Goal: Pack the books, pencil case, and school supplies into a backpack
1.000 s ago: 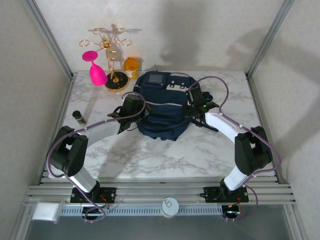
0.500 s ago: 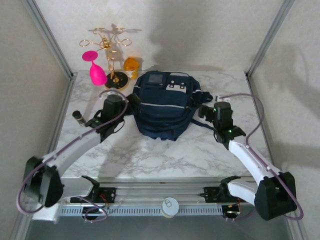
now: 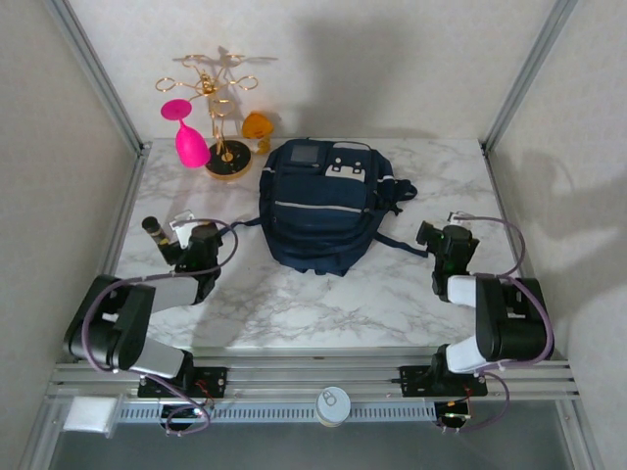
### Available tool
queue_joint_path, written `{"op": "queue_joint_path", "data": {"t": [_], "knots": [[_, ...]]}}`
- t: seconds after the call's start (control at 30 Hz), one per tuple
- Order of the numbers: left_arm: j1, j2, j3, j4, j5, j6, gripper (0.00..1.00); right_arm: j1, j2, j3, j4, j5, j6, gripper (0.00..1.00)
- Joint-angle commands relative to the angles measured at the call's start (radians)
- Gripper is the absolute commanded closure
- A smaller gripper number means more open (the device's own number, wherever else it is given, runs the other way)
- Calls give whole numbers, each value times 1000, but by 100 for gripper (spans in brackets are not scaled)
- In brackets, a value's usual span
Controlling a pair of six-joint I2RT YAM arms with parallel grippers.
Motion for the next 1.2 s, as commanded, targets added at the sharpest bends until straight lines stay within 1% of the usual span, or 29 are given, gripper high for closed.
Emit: {"op": "queue_joint_path", "data": {"t": [0.0,0.03,0.07,0.1,0.13,0.17,0.23,0.27,0.33,0.37,0.4,0.43,0.47,0.63,1.17], "knots": [[36,11,-28,310,159,128,1,-9,14,-37,277,-165,-112,1],[37,15,-56,366,239,163,1,-11,28,-70,343,-212,-130,1],[37,24,-84,434,291,188,1,-11,40,-107,435,-251,-148,1],[41,34,-98,474,302,191,1,-11,43,-137,472,-267,-153,1],[51,22,-103,462,321,180,1,-11,58,-170,522,-270,-152,1],[64,21,-116,485,365,179,1,-11,73,-187,579,-258,-145,1],[87,20,-131,507,423,170,1,-13,68,-163,516,-228,-130,1],[96,25,-140,525,450,168,1,-14,72,-170,539,-228,-130,1],[126,45,-167,575,524,157,1,-13,70,-168,530,-225,-133,1],[132,73,-187,645,514,144,1,-12,70,-170,536,-225,-133,1],[142,77,-189,661,501,128,1,-13,66,-168,527,-222,-134,1],[144,65,-178,613,503,125,1,-10,69,-170,535,-219,-135,1],[143,75,-184,644,501,126,1,-11,69,-170,535,-221,-135,1],[134,69,-184,634,484,133,1,-11,67,-169,529,-220,-135,1],[133,69,-183,633,487,132,1,-10,68,-167,527,-222,-134,1]]}}
